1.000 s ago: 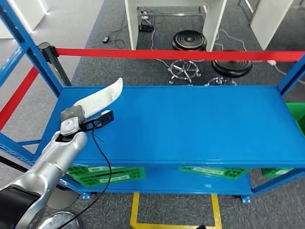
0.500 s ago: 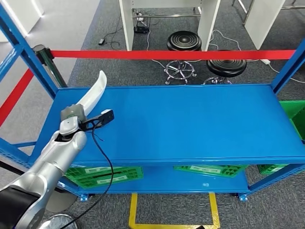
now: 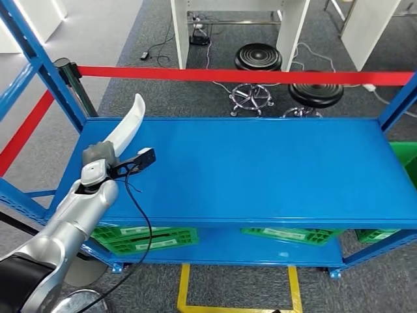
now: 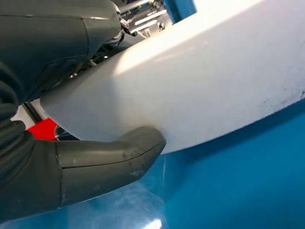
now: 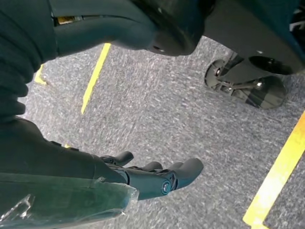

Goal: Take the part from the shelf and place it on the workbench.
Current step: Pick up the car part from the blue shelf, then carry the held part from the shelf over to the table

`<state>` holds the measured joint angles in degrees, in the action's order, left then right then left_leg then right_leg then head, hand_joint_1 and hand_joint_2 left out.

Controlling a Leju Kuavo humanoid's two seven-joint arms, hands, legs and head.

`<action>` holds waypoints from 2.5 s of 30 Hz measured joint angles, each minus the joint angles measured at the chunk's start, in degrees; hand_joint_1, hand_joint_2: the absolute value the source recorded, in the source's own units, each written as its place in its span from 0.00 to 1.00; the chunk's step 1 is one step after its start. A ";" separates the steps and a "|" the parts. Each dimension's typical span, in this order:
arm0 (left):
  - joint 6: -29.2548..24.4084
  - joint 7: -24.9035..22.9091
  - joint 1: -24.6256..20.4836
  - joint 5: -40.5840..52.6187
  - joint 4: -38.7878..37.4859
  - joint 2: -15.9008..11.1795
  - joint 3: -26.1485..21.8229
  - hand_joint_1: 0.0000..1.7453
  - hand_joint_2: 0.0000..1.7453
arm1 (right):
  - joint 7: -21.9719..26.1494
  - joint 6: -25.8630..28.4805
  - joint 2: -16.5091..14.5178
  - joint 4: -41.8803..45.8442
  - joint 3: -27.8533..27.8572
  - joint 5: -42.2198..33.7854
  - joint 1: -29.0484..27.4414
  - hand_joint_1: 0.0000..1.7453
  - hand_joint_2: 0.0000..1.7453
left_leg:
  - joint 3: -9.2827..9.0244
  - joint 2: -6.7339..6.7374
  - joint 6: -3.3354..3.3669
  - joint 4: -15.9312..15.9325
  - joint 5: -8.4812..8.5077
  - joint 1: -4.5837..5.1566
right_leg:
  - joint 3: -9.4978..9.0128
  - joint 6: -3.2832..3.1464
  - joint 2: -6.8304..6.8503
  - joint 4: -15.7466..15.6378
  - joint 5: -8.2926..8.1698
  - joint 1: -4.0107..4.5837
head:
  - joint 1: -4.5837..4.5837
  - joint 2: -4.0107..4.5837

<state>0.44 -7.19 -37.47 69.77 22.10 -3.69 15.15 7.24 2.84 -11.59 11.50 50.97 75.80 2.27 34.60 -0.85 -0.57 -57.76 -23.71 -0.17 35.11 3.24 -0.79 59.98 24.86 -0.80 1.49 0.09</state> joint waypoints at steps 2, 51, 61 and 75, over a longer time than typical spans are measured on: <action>-0.04 0.07 0.02 -0.01 0.01 0.01 0.01 1.00 1.00 | 0.00 -0.02 -0.02 0.00 0.01 -0.01 -0.12 0.00 1.00 | 0.13 -0.01 -0.48 0.11 0.14 -0.06 | 0.00 -0.97 -0.08 -0.14 -0.10 0.08 | 0.16 0.00; -22.83 21.16 30.73 -24.52 76.88 -3.38 3.76 0.82 1.00 | 2.17 2.72 -1.53 0.82 4.70 -2.09 -1.29 0.00 1.00 | -1.21 0.29 1.12 0.19 -1.07 -0.26 | 1.71 0.12 0.29 3.52 2.58 0.25 | 0.10 0.00; -25.50 21.81 33.29 -23.87 79.06 -3.16 3.19 0.96 1.00 | 2.26 2.79 -1.70 0.99 5.32 -1.99 -1.13 0.00 1.00 | -1.46 0.08 0.54 -0.10 -1.39 0.17 | -1.50 -0.27 0.19 -0.33 0.94 0.34 | -0.21 0.00; -26.80 22.33 34.89 -24.08 79.87 -3.20 2.93 0.96 1.00 | 2.46 2.88 -1.92 1.05 5.73 -1.93 -1.25 0.00 1.00 | 5.51 0.22 -1.42 -14.67 -6.43 -0.11 | -1.56 -2.45 0.31 -0.83 0.64 0.06 | 0.47 0.00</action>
<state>-26.36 15.15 -2.58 45.69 101.96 -6.88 18.08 9.70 5.72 -13.51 12.55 56.70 73.87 1.02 40.11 -0.63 -2.00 -72.43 -30.14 -0.28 33.55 0.80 -0.47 59.15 25.50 -0.74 1.96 0.09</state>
